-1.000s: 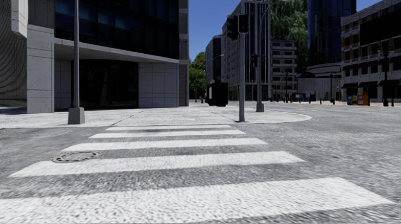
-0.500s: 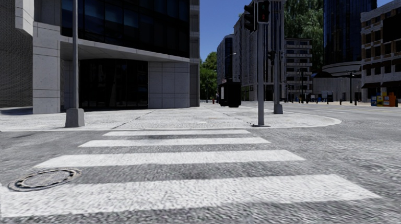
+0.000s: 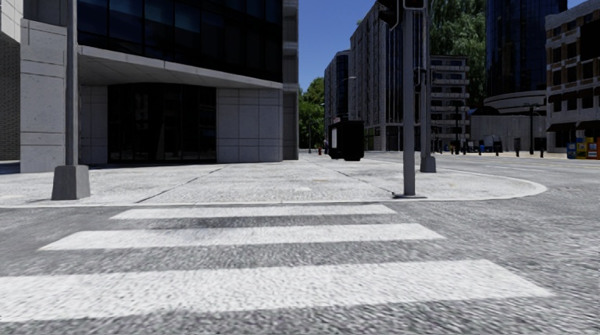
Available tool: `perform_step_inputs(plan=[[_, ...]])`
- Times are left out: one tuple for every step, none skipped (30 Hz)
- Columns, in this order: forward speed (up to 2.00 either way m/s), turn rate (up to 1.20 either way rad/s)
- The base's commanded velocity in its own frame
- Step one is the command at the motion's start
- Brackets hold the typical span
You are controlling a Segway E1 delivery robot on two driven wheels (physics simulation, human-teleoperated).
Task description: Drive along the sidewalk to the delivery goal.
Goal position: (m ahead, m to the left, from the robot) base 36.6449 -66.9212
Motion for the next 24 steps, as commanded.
perform_step_inputs(plan=[[2.0, 0.0], [2.0, 0.0], [2.0, 0.0], [2.0, 0.0], [2.0, 0.0], [2.0, 0.0], [2.0, 0.0], [2.0, 0.0], [2.0, 0.0], [2.0, 0.0], [2.0, 0.0], [2.0, 0.0], [2.0, 0.0], [2.0, 0.0], [2.0, 0.0], [2.0, 0.0], [2.0, 0.0], [2.0, 0.0], [2.0, 0.0], [2.0, 0.0], [2.0, 0.0], [2.0, 0.0], [2.0, 0.0], [2.0, 0.0]])
